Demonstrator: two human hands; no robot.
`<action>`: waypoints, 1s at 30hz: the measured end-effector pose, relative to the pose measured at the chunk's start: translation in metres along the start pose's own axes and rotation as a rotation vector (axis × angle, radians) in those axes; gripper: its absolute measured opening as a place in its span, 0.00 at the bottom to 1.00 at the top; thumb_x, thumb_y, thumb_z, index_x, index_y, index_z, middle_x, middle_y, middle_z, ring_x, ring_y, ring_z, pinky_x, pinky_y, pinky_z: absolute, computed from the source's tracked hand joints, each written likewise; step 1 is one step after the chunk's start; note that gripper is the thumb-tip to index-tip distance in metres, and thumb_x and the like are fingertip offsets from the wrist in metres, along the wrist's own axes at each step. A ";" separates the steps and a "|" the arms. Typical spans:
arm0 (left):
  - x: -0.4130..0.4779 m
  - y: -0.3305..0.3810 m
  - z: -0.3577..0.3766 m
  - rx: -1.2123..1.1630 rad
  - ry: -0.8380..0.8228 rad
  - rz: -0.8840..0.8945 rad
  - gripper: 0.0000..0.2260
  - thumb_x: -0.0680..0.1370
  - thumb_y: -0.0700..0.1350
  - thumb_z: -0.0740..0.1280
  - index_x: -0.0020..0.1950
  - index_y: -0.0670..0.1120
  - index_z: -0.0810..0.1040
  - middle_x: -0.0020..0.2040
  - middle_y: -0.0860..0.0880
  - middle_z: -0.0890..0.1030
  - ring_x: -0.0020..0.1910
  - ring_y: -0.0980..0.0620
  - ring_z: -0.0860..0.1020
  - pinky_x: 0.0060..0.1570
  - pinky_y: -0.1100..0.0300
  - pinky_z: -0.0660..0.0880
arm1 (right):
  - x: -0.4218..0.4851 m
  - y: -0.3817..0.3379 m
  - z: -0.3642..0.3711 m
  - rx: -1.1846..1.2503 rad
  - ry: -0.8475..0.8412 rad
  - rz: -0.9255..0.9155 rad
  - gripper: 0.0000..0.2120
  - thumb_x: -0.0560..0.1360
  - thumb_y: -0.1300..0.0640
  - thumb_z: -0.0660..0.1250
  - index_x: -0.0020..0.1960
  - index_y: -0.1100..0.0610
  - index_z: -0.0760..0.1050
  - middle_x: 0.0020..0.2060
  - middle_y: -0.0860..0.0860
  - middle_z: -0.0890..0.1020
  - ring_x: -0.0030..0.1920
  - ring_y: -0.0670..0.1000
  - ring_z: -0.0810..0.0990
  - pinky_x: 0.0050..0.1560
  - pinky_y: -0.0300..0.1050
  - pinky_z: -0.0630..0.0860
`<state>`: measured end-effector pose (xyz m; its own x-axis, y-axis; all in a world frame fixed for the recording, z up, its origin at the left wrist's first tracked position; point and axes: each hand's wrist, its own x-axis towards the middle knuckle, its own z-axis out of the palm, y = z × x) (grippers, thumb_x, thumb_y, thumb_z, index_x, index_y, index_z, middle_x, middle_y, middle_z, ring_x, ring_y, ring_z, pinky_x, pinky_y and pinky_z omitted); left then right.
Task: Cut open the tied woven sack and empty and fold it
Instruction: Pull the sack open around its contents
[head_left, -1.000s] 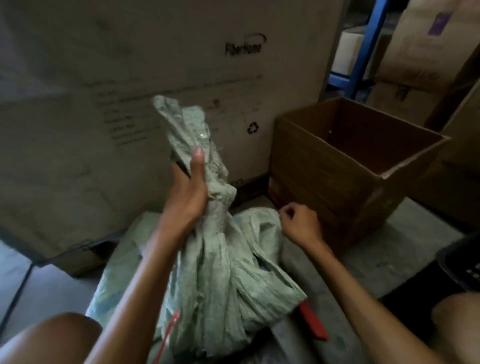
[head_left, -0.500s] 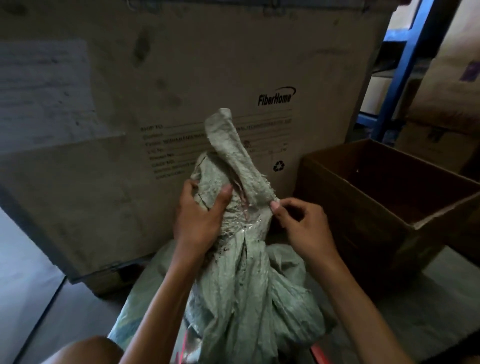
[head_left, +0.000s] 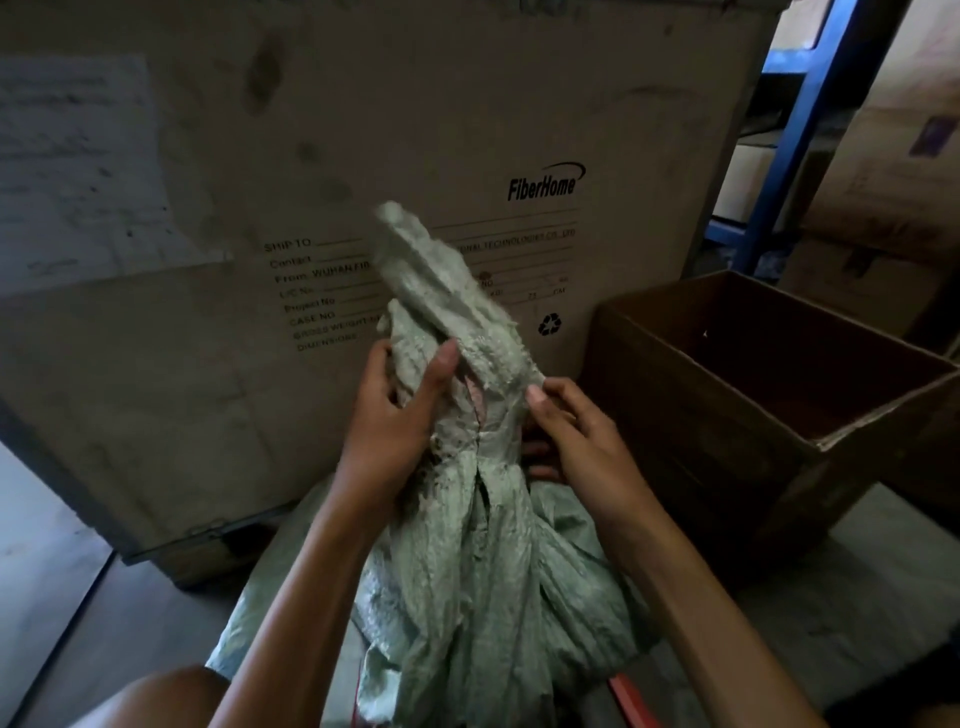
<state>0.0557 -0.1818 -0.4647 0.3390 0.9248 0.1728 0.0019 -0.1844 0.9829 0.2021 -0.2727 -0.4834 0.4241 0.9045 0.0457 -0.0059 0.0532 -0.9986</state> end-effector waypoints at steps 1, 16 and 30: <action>-0.001 0.002 0.002 -0.009 -0.074 0.002 0.26 0.74 0.66 0.64 0.71 0.60 0.69 0.58 0.66 0.81 0.53 0.72 0.81 0.57 0.67 0.79 | -0.001 -0.001 0.003 0.007 -0.031 0.022 0.06 0.78 0.44 0.64 0.54 0.40 0.76 0.49 0.49 0.84 0.51 0.52 0.83 0.52 0.52 0.80; 0.005 -0.001 -0.047 0.546 0.133 0.244 0.13 0.80 0.55 0.68 0.64 0.55 0.76 0.47 0.64 0.80 0.41 0.71 0.76 0.40 0.73 0.71 | 0.016 0.002 -0.071 -0.391 0.487 -0.194 0.07 0.81 0.59 0.61 0.54 0.54 0.78 0.47 0.52 0.84 0.47 0.51 0.83 0.46 0.43 0.79; 0.009 -0.008 -0.045 0.244 0.050 0.079 0.14 0.79 0.37 0.70 0.60 0.50 0.72 0.50 0.57 0.81 0.47 0.52 0.80 0.49 0.52 0.77 | 0.001 -0.007 -0.041 -0.058 0.057 0.124 0.15 0.72 0.49 0.74 0.56 0.52 0.79 0.49 0.50 0.87 0.47 0.50 0.87 0.45 0.46 0.82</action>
<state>0.0161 -0.1571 -0.4677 0.3005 0.9183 0.2576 0.2062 -0.3262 0.9225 0.2398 -0.2899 -0.4779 0.4737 0.8772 -0.0779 -0.0100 -0.0831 -0.9965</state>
